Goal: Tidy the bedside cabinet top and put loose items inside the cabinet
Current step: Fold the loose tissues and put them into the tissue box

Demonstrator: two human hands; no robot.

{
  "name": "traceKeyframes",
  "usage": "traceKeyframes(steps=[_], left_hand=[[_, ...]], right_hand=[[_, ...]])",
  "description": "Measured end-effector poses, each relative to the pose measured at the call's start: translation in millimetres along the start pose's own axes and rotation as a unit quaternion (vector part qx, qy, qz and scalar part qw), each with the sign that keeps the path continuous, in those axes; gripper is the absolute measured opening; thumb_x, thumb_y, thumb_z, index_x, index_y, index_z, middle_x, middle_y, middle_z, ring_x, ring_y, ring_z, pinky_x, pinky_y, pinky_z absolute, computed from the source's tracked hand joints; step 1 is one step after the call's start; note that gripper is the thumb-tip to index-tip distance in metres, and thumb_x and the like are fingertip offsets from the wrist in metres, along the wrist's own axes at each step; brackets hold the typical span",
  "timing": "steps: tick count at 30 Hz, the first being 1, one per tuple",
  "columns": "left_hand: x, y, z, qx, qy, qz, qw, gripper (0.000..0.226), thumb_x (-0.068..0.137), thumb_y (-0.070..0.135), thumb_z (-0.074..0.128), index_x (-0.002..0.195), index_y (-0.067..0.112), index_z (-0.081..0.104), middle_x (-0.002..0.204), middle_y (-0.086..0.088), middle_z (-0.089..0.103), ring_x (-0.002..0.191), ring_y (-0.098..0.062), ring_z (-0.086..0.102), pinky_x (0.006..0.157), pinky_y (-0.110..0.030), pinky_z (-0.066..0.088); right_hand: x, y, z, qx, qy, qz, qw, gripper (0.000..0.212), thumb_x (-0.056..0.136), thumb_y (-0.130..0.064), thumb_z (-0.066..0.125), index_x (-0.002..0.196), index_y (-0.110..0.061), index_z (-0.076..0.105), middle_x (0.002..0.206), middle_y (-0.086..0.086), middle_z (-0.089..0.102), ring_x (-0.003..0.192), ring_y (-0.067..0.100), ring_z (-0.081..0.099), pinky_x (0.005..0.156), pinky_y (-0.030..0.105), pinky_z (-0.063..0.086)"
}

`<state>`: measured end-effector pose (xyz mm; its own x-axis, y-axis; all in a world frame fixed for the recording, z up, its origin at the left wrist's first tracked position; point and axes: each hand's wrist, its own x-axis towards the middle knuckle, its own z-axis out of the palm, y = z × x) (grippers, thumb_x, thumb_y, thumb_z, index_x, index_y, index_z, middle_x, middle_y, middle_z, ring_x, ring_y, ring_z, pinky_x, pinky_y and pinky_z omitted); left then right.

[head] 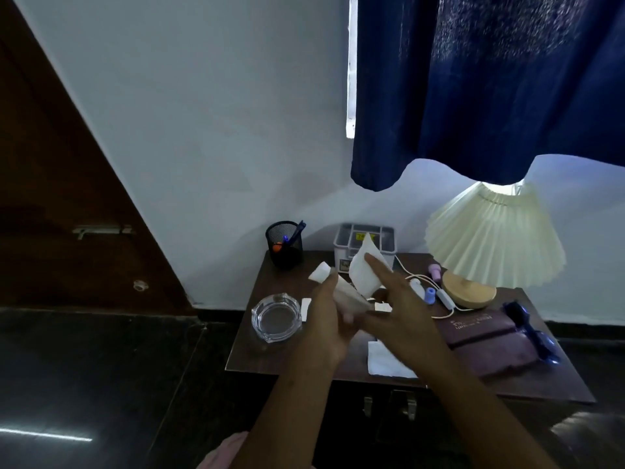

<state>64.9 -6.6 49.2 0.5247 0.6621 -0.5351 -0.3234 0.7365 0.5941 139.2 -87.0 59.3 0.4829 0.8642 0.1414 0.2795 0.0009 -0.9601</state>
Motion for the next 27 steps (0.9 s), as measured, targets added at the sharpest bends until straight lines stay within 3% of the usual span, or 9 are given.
traceKeyframes(steps=[3,6,10,13,17,20,22,25,27], left_hand=[[14.5,-2.0,10.7,0.039,-0.002,0.043,0.998,0.057,0.084,0.060,0.054,0.123,0.018,0.057,0.110,-0.011,0.069,0.092,-0.021,0.070,0.066,-0.032,0.058],[23.8,-0.8,15.8,0.078,-0.022,0.054,0.995,0.063,0.085,0.063,0.047,0.127,0.017,0.053,0.121,-0.015,0.063,0.110,-0.031,0.062,0.084,-0.044,0.055],[27.2,-8.7,14.8,0.163,-0.027,0.096,0.982,0.033,0.091,0.030,0.058,0.120,0.015,0.055,0.117,-0.013,0.064,0.099,-0.023,0.064,0.064,-0.029,0.056],[26.1,-8.2,10.2,0.150,-0.042,0.112,0.981,0.021,0.089,0.014,0.060,0.109,0.017,0.062,0.109,-0.007,0.068,0.094,-0.018,0.064,0.054,-0.024,0.053],[22.3,0.3,7.2,0.065,-0.074,0.104,0.990,0.017,0.086,0.011,0.062,0.101,0.018,0.065,0.091,-0.003,0.073,0.084,-0.018,0.068,0.056,-0.028,0.056],[17.6,-0.4,7.9,0.036,-0.104,0.098,0.989,0.017,0.087,0.009,0.059,0.103,0.014,0.064,0.085,-0.004,0.075,0.074,-0.016,0.071,0.056,-0.027,0.057],[16.1,-0.7,7.0,0.031,-0.093,0.119,0.988,0.017,0.089,0.006,0.057,0.101,0.015,0.064,0.088,-0.005,0.074,0.077,-0.018,0.071,0.058,-0.029,0.058],[18.6,2.1,3.3,0.069,-0.018,0.151,0.986,0.017,0.088,0.007,0.060,0.092,0.023,0.062,0.093,0.001,0.067,0.087,-0.018,0.061,0.061,-0.029,0.052],[20.4,4.4,0.6,0.092,0.014,0.154,0.984,0.016,0.088,0.009,0.062,0.093,0.024,0.061,0.093,0.003,0.064,0.088,-0.016,0.057,0.062,-0.029,0.048]], right_hand=[[10.6,8.5,3.2,-0.132,0.034,-0.051,0.989,0.092,0.072,0.004,0.072,0.146,-0.024,0.026,0.141,-0.001,0.040,0.120,0.014,0.048,0.082,0.009,0.046],[23.8,14.4,-8.9,-0.129,0.092,-0.040,0.987,0.093,0.071,0.002,0.076,0.147,-0.021,0.027,0.139,0.006,0.042,0.116,0.020,0.052,0.086,0.022,0.052],[32.6,19.6,-26.5,-0.101,0.138,-0.027,0.985,0.081,0.074,-0.004,0.075,0.143,-0.019,0.034,0.130,0.003,0.047,0.103,0.019,0.058,0.082,0.018,0.052],[35.0,16.7,-31.2,0.006,0.159,0.007,0.987,0.068,0.081,-0.002,0.068,0.140,-0.020,0.040,0.123,0.011,0.054,0.097,0.023,0.061,0.083,0.040,0.056],[32.3,14.0,-26.0,0.112,0.126,0.026,0.985,0.063,0.080,0.004,0.067,0.134,-0.020,0.047,0.100,-0.013,0.056,0.075,0.000,0.065,0.062,0.017,0.056],[28.9,13.3,-18.7,0.137,0.108,0.025,0.984,0.062,0.078,0.007,0.068,0.131,-0.020,0.051,0.096,-0.019,0.052,0.068,-0.008,0.065,0.059,0.012,0.053],[28.8,10.7,-16.8,0.127,0.116,0.028,0.985,0.059,0.080,0.004,0.068,0.130,-0.020,0.052,0.095,-0.021,0.051,0.072,-0.005,0.064,0.064,0.019,0.057],[28.6,8.4,-20.5,0.110,0.141,0.038,0.983,0.049,0.085,-0.009,0.066,0.131,-0.021,0.054,0.104,-0.011,0.057,0.096,0.016,0.061,0.079,0.036,0.057],[27.0,6.5,-23.8,0.111,0.150,0.031,0.982,0.040,0.087,-0.016,0.064,0.126,-0.025,0.059,0.108,-0.008,0.060,0.096,0.013,0.059,0.076,0.028,0.053]])
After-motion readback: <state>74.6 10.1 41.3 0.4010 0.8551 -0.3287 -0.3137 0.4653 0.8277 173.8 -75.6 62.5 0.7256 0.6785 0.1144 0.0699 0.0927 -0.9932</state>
